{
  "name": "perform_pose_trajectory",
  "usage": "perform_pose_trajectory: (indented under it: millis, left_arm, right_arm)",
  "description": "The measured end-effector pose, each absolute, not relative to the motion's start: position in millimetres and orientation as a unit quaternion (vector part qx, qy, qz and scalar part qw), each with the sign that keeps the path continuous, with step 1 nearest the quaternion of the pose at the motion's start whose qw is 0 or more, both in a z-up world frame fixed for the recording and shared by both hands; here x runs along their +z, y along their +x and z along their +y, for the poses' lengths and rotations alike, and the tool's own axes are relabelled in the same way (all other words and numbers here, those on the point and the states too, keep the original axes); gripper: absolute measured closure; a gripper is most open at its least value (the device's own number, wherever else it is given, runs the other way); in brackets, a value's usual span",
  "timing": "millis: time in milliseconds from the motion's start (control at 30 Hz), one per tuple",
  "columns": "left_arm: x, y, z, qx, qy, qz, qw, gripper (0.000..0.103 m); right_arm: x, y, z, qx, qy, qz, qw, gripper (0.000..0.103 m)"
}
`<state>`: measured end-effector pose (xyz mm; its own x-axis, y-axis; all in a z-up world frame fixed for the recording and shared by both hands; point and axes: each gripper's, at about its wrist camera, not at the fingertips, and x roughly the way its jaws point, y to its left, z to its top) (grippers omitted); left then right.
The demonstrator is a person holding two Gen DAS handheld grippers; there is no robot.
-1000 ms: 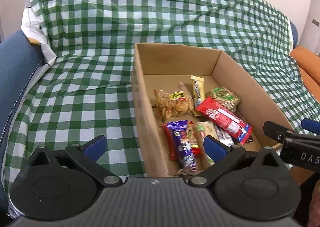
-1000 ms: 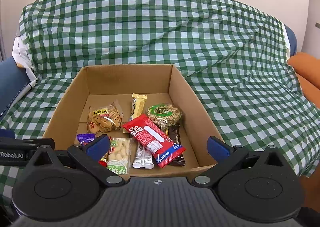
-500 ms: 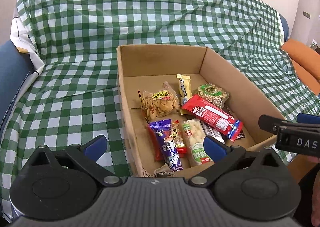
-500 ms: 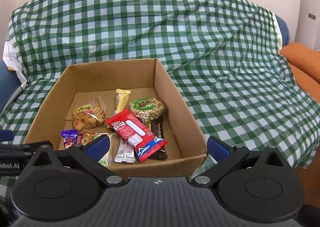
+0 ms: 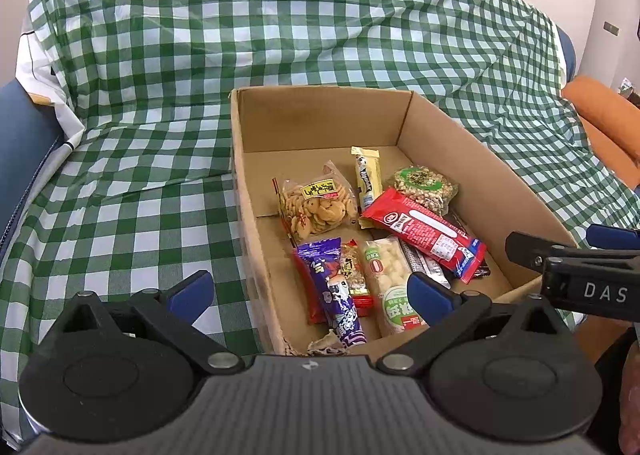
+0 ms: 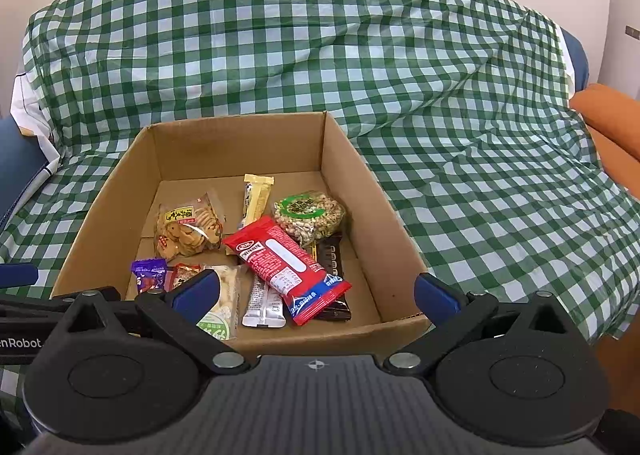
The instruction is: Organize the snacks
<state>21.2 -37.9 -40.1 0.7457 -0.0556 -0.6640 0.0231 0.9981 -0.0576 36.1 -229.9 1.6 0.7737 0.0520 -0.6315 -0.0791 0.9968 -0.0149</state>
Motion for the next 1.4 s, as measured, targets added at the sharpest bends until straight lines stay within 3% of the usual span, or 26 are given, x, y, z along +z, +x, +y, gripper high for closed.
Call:
perform_pose_trajectory:
  millis: [1400]
  left_arm:
    - [-38.4,21.1,-41.3,-0.032,-0.029,0.349,0.936,0.000]
  right_arm:
    - [1.0,36.9,-228.0,0.037,-0.024,0.333,0.942,0.001]
